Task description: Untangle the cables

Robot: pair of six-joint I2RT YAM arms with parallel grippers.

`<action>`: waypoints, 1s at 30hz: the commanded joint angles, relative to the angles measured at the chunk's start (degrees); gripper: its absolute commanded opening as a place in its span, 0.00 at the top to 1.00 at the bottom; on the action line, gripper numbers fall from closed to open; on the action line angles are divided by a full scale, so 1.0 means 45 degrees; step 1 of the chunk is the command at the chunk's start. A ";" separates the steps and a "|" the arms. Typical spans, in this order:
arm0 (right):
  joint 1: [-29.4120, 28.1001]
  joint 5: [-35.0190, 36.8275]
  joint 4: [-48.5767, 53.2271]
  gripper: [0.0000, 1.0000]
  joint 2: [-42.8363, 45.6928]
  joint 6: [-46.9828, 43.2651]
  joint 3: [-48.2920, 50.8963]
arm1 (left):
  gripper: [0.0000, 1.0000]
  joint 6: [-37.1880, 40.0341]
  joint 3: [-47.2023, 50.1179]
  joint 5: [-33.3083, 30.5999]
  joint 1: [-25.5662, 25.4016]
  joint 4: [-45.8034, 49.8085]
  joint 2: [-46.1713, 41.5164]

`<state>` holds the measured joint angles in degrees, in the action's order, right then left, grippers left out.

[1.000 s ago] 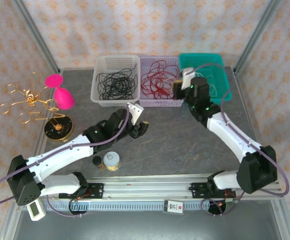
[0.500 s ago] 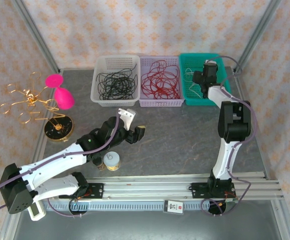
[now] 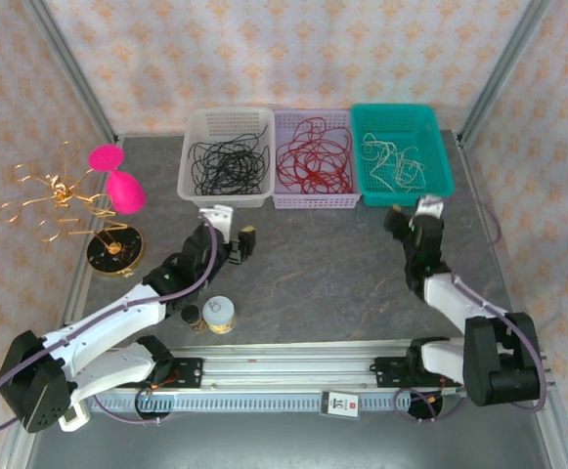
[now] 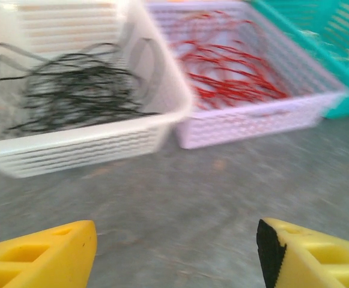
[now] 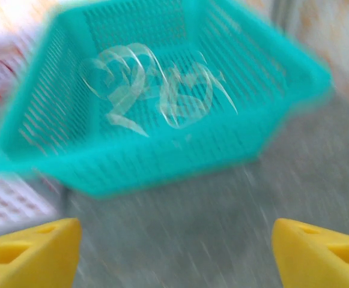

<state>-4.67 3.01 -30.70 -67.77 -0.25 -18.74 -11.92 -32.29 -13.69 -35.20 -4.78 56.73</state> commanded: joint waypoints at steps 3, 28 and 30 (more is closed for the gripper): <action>0.0168 0.0385 -0.3584 0.06 -0.1307 -0.0887 0.0656 | 0.24 0.0356 0.2053 -0.2928 0.2379 -0.4402 0.0129; 0.0704 -0.0381 -0.8784 0.00 -0.4426 -0.0185 0.1118 | 0.16 0.2091 0.4806 0.3148 0.8270 -1.6961 0.7032; 0.0717 -0.0409 -0.8890 0.00 -0.4359 -0.0213 0.1199 | 0.15 0.2039 0.4376 0.3113 0.8272 -1.5187 0.6716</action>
<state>-1.91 0.62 -69.06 -87.50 -1.63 -12.75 -1.50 -10.28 -1.78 1.63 -73.38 87.77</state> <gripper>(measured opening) 0.997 0.851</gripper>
